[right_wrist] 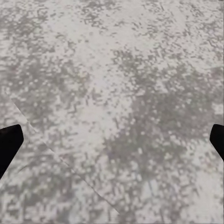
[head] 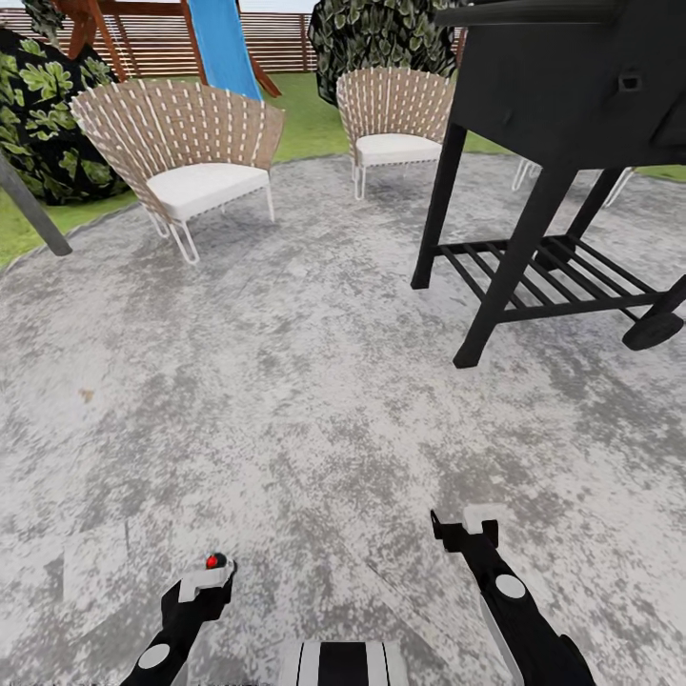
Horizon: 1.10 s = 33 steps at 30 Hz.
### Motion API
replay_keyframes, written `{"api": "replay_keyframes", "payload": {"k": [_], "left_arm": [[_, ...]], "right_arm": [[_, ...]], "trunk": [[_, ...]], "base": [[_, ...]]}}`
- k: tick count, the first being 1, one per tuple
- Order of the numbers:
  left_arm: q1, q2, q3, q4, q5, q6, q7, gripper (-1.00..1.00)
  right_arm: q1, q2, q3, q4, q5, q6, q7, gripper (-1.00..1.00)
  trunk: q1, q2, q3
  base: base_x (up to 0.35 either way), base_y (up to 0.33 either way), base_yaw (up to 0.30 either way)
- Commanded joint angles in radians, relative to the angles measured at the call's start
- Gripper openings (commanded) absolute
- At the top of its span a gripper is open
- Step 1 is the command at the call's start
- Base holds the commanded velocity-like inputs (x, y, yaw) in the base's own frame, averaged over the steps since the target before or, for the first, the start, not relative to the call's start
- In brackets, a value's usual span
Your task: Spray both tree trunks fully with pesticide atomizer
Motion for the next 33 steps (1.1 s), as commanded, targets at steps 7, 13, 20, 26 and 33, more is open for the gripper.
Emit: {"api": "replay_keyframes", "payload": {"k": [7,13,20,26,33], "left_arm": [[0.0,-0.001,0.001,0.0,0.0,0.0,0.001,1.0],[0.0,-0.001,0.001,-0.001,0.0,0.0,0.001,1.0],[0.0,-0.002,0.001,-0.002,0.001,0.0,0.001,1.0],[0.0,-0.002,0.001,-0.005,0.002,0.0,0.0,1.0],[-0.001,-0.002,0.002,-0.005,0.002,0.0,0.0,1.0]], "right_arm": [[0.0,0.0,0.0,0.0,0.0,0.0,0.0,1.0],[0.0,0.0,0.0,0.0,0.0,0.0,0.0,1.0],[0.0,0.0,0.0,0.001,0.0,-0.001,0.0,1.0],[0.0,0.0,0.0,0.001,0.0,-0.001,0.0,1.0],[0.0,0.0,0.0,0.001,0.0,-0.001,0.0,1.0]], "trunk": [[0.0,0.0,0.0],[0.0,0.0,0.0],[0.0,0.0,0.0],[0.0,0.0,0.0],[0.001,0.0,-0.008]], "base": [[0.008,-0.002,0.045],[0.139,-0.091,0.002],[0.022,-0.013,0.017],[0.001,-0.001,0.104],[0.0,0.0,0.005]]}}
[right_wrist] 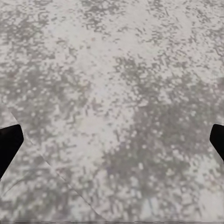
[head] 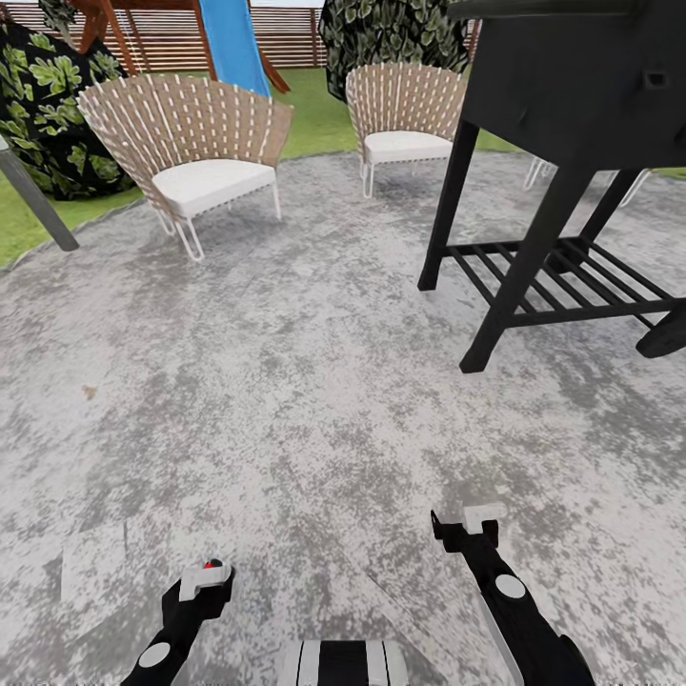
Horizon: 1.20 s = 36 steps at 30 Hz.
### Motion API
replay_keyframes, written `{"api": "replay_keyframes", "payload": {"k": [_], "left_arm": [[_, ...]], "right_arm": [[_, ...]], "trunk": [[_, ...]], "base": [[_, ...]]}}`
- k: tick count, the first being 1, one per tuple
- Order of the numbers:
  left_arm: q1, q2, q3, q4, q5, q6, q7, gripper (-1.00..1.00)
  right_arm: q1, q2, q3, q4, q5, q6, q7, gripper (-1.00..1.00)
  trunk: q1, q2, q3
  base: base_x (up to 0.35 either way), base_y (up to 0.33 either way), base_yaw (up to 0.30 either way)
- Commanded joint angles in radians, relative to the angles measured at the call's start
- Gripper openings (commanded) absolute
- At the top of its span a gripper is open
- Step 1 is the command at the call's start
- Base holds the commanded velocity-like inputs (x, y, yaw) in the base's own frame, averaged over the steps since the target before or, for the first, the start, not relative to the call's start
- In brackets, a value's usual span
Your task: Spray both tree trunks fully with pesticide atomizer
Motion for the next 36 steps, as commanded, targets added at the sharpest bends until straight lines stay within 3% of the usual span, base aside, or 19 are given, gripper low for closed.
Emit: {"api": "replay_keyframes", "payload": {"k": [1,16,26,36], "left_arm": [[0.0,0.0,0.0,0.0,0.0,0.0,0.0,1.0],[-0.001,0.0,0.0,0.002,0.0,0.0,0.001,1.0],[0.001,0.0,0.001,-0.001,-0.001,-0.007,0.002,1.0],[0.002,0.0,0.002,0.006,-0.003,-0.057,0.002,1.0]], "right_arm": [[0.0,0.0,0.0,0.0,0.0,0.0,0.0,1.0],[0.0,0.0,0.0,0.0,0.0,0.0,0.0,1.0],[0.0,0.0,-0.001,0.0,0.0,0.0,0.0,1.0],[0.0,0.0,0.0,0.0,0.0,0.0,0.0,1.0]], "trunk": [[0.0,0.0,-0.004],[0.003,-0.001,-0.032],[0.003,-0.001,-0.032],[0.003,-0.001,-0.032]], "base": [[0.0,0.0,0.0],[0.0,0.0,0.0],[0.0,0.0,0.0],[0.0,0.0,0.0]]}}
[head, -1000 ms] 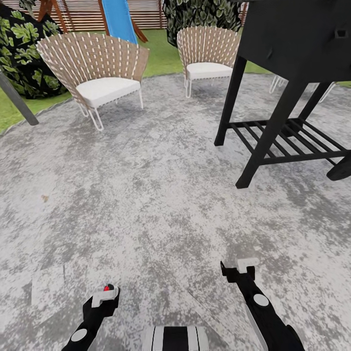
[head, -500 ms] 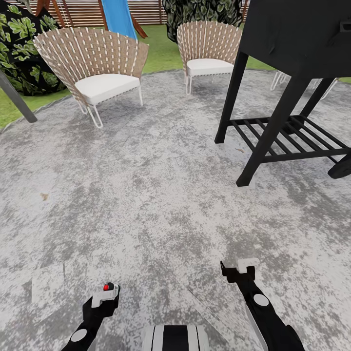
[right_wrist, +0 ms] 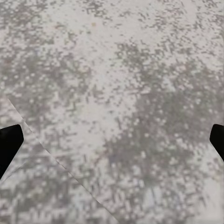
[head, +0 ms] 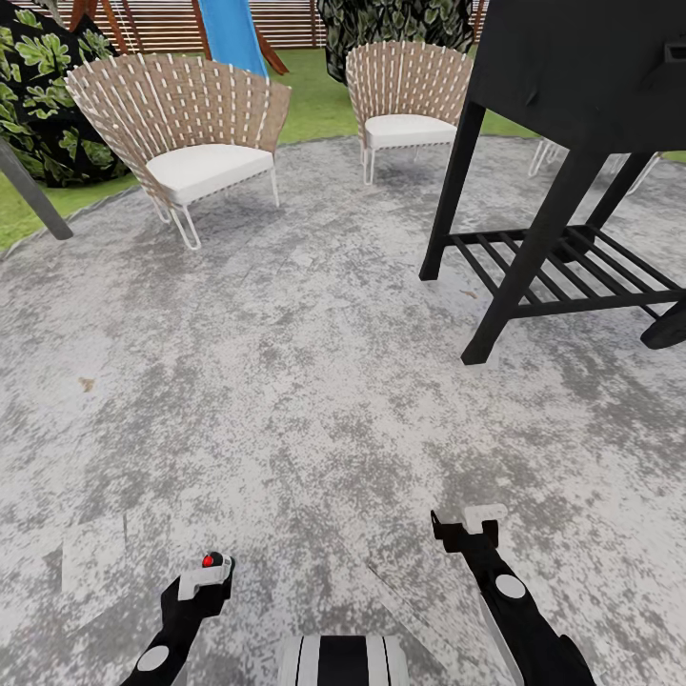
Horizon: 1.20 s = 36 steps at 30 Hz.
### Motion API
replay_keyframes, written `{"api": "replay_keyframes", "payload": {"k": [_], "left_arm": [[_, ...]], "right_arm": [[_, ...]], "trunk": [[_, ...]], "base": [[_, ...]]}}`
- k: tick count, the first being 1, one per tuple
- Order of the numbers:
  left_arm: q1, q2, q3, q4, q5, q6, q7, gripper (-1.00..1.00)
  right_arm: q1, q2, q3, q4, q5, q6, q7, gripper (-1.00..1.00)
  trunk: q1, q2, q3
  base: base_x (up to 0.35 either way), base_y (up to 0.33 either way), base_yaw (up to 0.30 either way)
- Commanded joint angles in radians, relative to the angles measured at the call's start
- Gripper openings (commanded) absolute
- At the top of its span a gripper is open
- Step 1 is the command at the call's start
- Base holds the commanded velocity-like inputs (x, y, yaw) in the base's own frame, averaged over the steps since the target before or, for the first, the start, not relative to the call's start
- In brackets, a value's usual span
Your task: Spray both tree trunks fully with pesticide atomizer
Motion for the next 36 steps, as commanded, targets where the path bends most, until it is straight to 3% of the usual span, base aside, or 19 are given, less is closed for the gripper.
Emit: {"api": "replay_keyframes", "payload": {"k": [1,26,33,36], "left_arm": [[0.0,0.0,0.0,0.0,0.0,-0.001,0.0,1.0],[-0.002,0.0,0.0,0.001,0.001,-0.003,-0.001,1.0],[-0.002,0.001,0.0,0.001,0.003,-0.003,-0.002,1.0],[-0.002,0.0,0.0,0.001,0.003,-0.003,-0.002,1.0]], "right_arm": [[0.0,0.0,0.0,0.0,0.0,0.0,0.0,1.0],[0.0,0.0,0.0,0.0,0.0,0.0,0.0,1.0],[0.0,0.0,0.0,0.0,0.0,0.0,0.0,1.0],[0.0,0.0,0.0,0.0,0.0,0.0,0.0,1.0]], "trunk": [[0.0,0.0,0.0],[0.0,0.0,0.0],[0.003,-0.002,-0.027],[0.003,-0.002,-0.027]], "base": [[0.0,0.0,0.0],[0.017,0.0,0.0],[0.0,0.0,0.0],[0.0,0.0,0.0]]}}
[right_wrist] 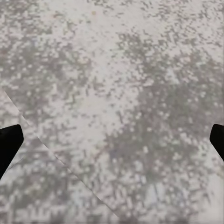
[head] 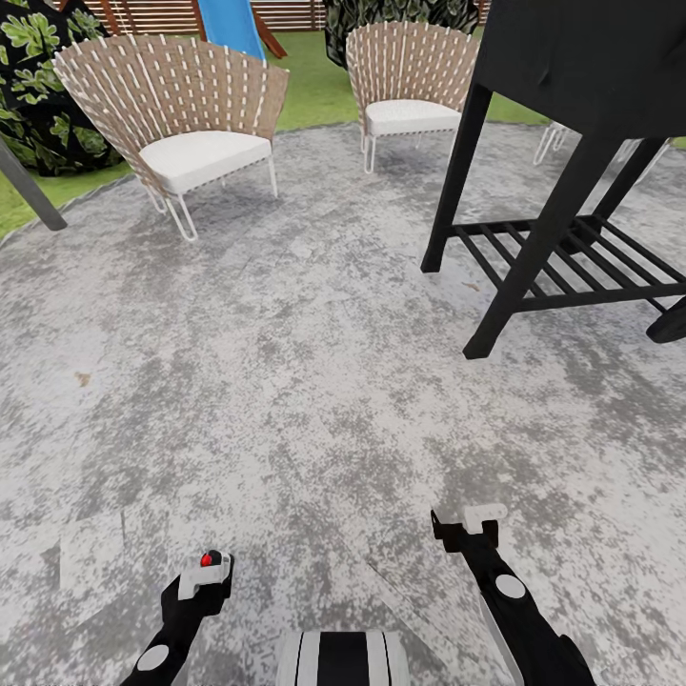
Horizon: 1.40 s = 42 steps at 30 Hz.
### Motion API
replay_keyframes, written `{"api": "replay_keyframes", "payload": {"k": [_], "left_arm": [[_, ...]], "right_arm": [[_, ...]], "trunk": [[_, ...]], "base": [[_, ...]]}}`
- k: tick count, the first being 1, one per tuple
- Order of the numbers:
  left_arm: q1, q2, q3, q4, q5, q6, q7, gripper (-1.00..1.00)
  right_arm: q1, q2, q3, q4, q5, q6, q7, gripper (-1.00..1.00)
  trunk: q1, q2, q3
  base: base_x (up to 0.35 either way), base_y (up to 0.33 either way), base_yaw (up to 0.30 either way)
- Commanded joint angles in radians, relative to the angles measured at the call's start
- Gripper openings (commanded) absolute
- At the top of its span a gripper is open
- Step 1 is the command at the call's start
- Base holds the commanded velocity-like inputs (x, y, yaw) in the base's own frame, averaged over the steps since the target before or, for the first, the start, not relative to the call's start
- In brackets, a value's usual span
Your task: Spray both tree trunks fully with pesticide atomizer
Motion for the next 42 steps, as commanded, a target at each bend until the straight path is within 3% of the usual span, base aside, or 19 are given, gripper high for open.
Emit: {"api": "replay_keyframes", "payload": {"k": [1,34,42], "left_arm": [[0.0,0.0,0.0,0.0,0.0,0.0,0.0,1.0],[0.0,-0.001,0.0,0.0,0.0,0.0,0.0,1.0],[0.0,0.0,0.0,-0.001,0.0,0.0,0.0,1.0]], "right_arm": [[0.0,0.0,0.0,0.0,0.0,0.0,0.0,1.0],[0.0,0.0,0.0,0.0,0.0,0.0,0.0,1.0],[0.0,0.0,0.0,0.0,0.0,0.0,0.0,1.0]], "trunk": [[0.0,0.0,0.0],[0.0,0.0,0.0],[0.003,-0.002,-0.027]], "base": [[0.0,0.0,0.0],[0.025,0.0,0.0],[0.0,0.0,0.0]]}}
